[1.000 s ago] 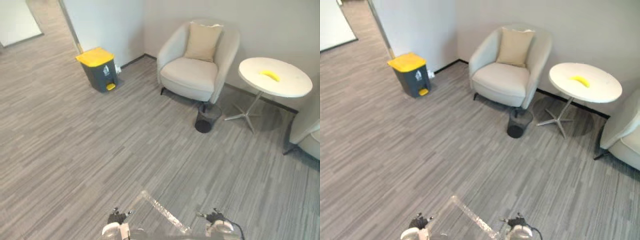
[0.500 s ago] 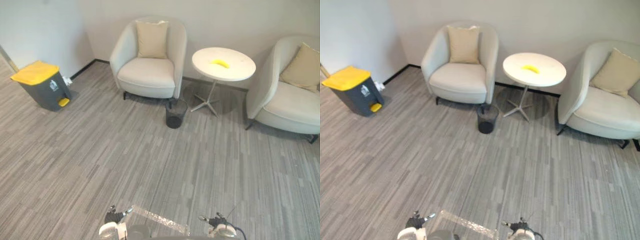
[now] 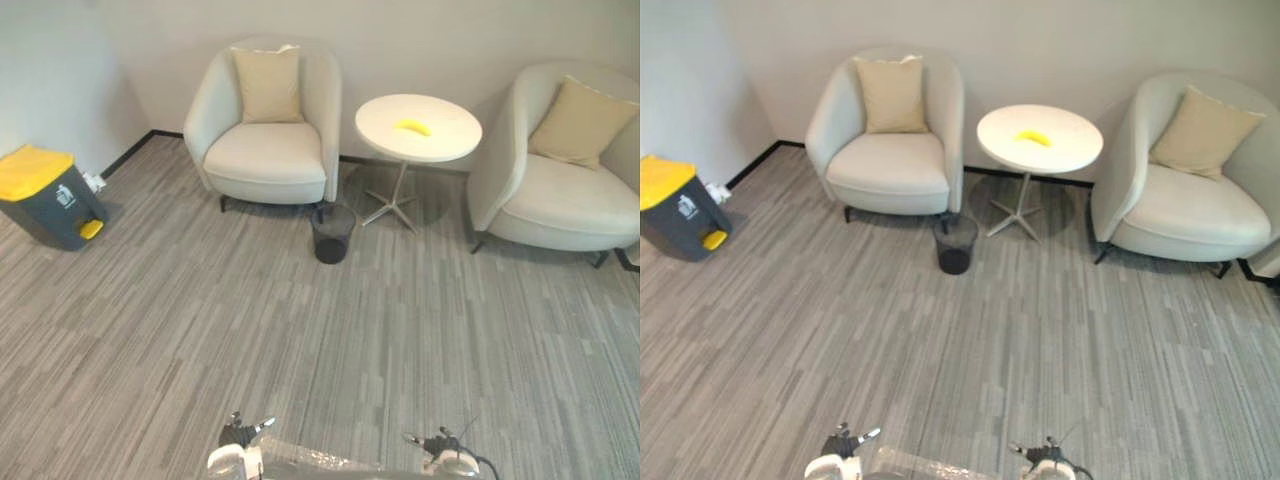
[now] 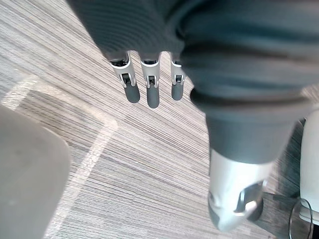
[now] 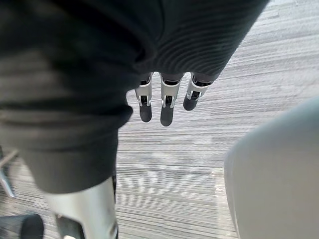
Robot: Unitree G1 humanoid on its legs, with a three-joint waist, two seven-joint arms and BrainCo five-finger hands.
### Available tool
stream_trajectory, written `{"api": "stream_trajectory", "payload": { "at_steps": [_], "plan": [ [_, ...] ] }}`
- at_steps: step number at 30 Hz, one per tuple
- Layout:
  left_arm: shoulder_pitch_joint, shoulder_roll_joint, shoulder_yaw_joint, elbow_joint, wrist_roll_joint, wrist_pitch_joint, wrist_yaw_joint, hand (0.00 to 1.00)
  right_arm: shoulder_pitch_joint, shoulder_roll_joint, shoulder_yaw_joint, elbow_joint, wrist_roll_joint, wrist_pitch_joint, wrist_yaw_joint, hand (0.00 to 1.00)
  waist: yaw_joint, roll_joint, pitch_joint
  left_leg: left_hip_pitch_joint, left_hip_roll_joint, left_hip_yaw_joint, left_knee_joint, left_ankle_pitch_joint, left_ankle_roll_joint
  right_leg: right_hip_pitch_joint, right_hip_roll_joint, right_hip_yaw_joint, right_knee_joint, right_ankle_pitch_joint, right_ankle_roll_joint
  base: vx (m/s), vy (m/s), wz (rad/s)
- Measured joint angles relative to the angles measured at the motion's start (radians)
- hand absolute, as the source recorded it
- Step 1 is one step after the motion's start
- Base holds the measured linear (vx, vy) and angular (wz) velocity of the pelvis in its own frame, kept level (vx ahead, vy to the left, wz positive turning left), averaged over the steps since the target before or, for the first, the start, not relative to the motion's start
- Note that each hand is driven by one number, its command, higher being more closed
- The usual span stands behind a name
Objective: Organize the slippers on the shoe rack
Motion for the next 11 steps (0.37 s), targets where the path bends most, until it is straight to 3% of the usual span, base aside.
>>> {"api": "stream_trajectory", "payload": {
  "at_steps": [4,11],
  "plan": [
    [-0.002,0.006,0.000,0.006,0.000,0.000,0.000,0.00,-0.001,0.002,-0.033,0.022,0.000,0.000,0.000,0.00,-0.001,-0.003,-0.005,-0.001,-0.014,-0.006,0.001,0.000,0.000,0.062,-0.006,-0.027,-0.123,0.006,-0.003,0.03,-0.004,-0.07],
    [-0.007,0.014,-0.010,0.043,0.001,0.000,-0.001,0.00,0.000,-0.015,-0.067,0.078,0.001,-0.001,-0.005,0.00,-0.004,0.003,-0.033,0.000,-0.015,-0.037,0.004,0.000,0.000,0.150,0.020,-0.035,-0.318,0.082,-0.015,0.06,-0.020,-0.10]
  ]
}}
